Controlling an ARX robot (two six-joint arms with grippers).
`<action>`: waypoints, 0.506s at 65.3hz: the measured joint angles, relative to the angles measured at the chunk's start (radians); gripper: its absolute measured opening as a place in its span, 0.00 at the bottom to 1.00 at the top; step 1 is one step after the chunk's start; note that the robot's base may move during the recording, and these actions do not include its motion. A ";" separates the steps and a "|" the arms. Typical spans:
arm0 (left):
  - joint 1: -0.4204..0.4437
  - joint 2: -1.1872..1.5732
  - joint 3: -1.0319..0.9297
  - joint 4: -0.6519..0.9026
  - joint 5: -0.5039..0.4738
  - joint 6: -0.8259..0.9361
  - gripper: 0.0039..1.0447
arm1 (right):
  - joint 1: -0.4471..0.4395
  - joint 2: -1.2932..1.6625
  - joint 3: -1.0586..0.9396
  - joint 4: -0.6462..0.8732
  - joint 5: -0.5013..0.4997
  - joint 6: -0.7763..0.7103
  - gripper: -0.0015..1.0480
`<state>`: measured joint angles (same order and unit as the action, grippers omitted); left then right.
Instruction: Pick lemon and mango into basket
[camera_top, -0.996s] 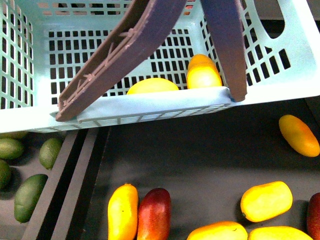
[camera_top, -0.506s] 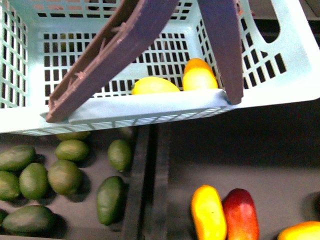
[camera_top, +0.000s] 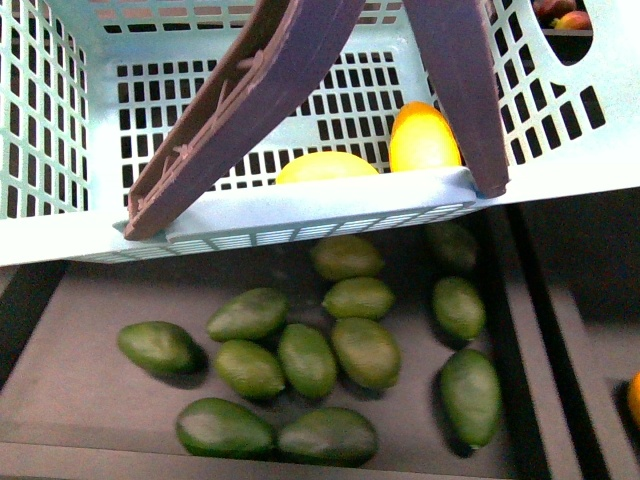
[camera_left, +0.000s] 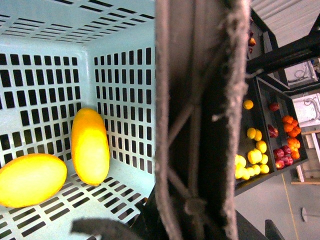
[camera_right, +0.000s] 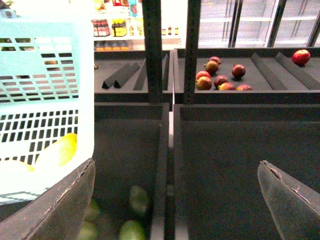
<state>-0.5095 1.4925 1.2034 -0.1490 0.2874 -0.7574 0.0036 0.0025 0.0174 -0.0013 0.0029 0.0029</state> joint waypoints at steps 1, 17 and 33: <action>0.000 0.000 0.000 0.000 0.000 0.001 0.04 | 0.000 0.000 0.000 0.000 -0.002 0.000 0.92; 0.001 0.000 0.000 0.000 -0.011 0.002 0.04 | 0.000 0.001 0.000 0.000 -0.003 0.000 0.92; 0.000 0.000 0.000 0.000 -0.002 -0.002 0.04 | 0.000 0.001 0.000 0.000 0.000 0.000 0.92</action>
<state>-0.5091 1.4925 1.2034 -0.1490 0.2852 -0.7589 0.0032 0.0036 0.0174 -0.0013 0.0025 0.0029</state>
